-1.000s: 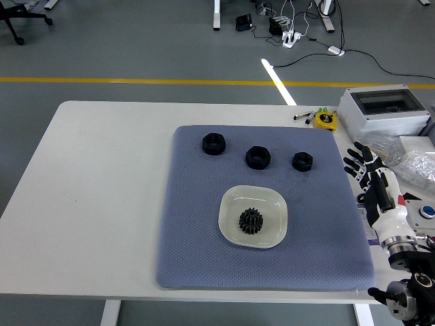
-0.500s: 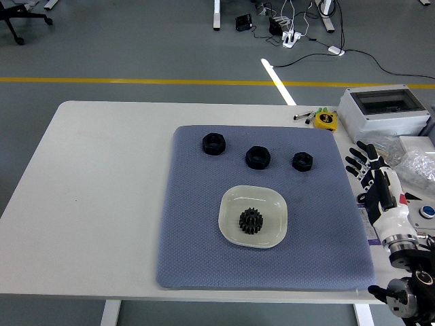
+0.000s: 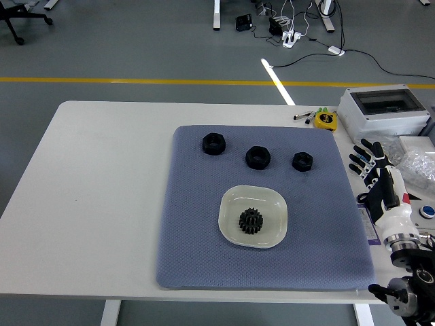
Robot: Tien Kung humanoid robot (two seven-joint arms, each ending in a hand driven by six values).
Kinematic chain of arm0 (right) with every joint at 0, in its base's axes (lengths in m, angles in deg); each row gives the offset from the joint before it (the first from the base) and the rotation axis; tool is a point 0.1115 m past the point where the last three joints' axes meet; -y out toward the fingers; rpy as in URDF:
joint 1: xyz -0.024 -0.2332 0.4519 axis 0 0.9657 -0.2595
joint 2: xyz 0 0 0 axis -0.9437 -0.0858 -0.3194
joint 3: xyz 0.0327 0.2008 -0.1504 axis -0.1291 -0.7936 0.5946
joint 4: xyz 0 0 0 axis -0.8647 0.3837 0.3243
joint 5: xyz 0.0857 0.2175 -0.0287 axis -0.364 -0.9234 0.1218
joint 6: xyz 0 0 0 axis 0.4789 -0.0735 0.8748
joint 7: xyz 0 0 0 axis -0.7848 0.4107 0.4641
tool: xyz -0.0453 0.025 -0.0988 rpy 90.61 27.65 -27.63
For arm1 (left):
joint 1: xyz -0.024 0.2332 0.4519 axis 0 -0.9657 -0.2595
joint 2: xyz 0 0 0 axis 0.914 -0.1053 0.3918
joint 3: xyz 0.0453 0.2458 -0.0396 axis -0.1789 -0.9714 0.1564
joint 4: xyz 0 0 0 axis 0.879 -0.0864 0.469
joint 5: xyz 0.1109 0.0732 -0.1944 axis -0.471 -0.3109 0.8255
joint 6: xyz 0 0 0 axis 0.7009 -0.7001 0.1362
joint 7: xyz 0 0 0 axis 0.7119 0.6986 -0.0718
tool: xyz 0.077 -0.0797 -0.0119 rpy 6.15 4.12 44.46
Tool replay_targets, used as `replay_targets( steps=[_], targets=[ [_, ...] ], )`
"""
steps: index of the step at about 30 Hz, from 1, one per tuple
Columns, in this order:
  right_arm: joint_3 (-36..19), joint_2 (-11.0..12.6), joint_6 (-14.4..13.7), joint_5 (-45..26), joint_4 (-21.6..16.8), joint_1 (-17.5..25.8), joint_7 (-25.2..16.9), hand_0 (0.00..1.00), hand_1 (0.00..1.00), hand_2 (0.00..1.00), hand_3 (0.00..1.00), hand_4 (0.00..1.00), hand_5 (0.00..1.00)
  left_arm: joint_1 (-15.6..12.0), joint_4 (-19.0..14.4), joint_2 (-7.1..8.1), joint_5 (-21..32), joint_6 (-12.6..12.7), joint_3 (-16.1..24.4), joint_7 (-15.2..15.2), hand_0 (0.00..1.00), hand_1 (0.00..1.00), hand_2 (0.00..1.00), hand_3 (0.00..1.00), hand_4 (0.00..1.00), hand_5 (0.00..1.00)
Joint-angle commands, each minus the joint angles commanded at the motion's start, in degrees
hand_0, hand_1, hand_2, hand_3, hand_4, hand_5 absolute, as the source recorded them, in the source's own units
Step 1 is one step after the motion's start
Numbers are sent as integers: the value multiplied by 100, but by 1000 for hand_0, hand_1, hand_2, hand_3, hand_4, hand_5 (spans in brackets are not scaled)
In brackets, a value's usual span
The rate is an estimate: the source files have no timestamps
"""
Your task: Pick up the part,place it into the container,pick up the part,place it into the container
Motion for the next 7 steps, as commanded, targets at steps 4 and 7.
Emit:
replay_targets(
  steps=[4, 7],
  targets=[
    [14, -2, 33, -6, 5, 4, -8, 805, 794, 810, 831, 998, 868, 2, 2, 1, -13, -7, 7, 3, 702, 646, 668, 580, 672, 630],
    [16, -2, 38, -10, 5, 7, -9, 805, 794, 810, 831, 998, 868, -4, 3, 4, -6, -8, 8, 5, 702, 646, 668, 580, 672, 630]
  ],
)
